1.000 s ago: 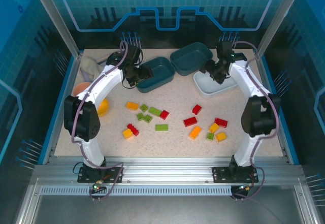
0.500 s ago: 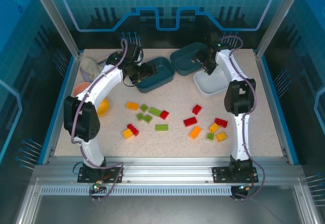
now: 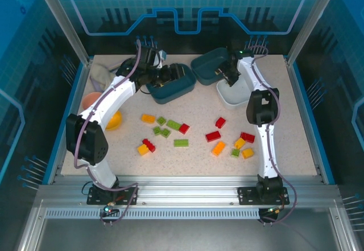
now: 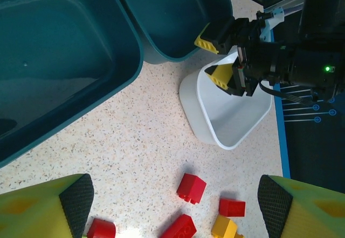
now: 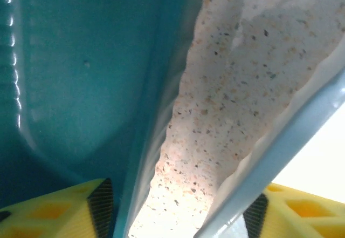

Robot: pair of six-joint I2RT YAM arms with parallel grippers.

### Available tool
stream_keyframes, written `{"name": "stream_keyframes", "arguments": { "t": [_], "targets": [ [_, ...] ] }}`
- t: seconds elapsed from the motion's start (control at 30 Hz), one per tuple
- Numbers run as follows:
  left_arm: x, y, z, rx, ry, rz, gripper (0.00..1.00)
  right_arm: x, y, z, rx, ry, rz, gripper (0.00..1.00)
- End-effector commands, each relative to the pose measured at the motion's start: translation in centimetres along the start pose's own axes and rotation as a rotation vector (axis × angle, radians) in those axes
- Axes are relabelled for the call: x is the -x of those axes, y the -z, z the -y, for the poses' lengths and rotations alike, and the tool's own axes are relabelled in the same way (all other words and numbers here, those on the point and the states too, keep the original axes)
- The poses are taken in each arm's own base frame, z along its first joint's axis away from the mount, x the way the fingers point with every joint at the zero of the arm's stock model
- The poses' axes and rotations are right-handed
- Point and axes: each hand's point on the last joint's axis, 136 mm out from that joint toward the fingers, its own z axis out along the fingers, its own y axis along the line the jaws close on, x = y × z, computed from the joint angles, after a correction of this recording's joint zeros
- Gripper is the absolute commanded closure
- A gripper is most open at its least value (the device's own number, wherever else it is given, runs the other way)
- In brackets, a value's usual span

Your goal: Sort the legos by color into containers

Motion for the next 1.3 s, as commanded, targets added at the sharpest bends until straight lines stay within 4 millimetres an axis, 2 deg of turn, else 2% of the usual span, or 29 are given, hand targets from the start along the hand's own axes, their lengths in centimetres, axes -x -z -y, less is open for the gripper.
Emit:
{"name": "stream_keyframes", "arguments": {
  "t": [0.0,0.2,0.37,0.47,0.53,0.7,0.8,0.93,1.07,1.27],
  "targets": [
    [0.1,0.1,1.4,-0.037,-0.04,-0.012,0.18,-0.3,-0.8,0.5,-0.039,-0.009,-0.004,0.43],
    [-0.2,0.1,0.6,0.003,-0.044,-0.026,0.18,0.6,-0.5,1.9,-0.084,0.001,0.015,0.73],
    [-0.2,0.0,-0.6,0.076,-0.063,-0.045,0.19,2.4,1.0,3.4,-0.109,0.041,0.039,0.85],
    [0.1,-0.5,-2.6,0.176,-0.065,-0.065,0.21,3.7,2.7,4.0,-0.113,0.115,0.056,0.94],
    [0.5,-0.7,-4.8,0.266,-0.054,-0.078,0.25,4.3,4.2,4.9,-0.137,0.185,0.063,1.0],
    [1.2,-1.3,-10.7,0.426,0.02,-0.114,0.3,4.1,7.1,7.3,-0.193,0.326,0.046,1.0],
    [1.7,-1.2,-13.5,0.512,0.012,-0.119,0.28,3.0,8.5,7.6,-0.175,0.381,0.042,1.0],
    [2.2,-0.6,-17.3,0.608,0.043,-0.136,0.21,1.3,8.4,8.0,-0.155,0.422,0.005,1.0],
    [1.5,-1.8,-19.7,0.609,0.105,-0.182,0.22,-0.1,7.8,8.4,-0.142,0.447,-0.042,1.0],
    [0.0,-4.3,-20.8,0.583,0.21,-0.222,0.28,-1.0,7.7,8.8,-0.133,0.472,-0.06,1.0]
  ]
}}
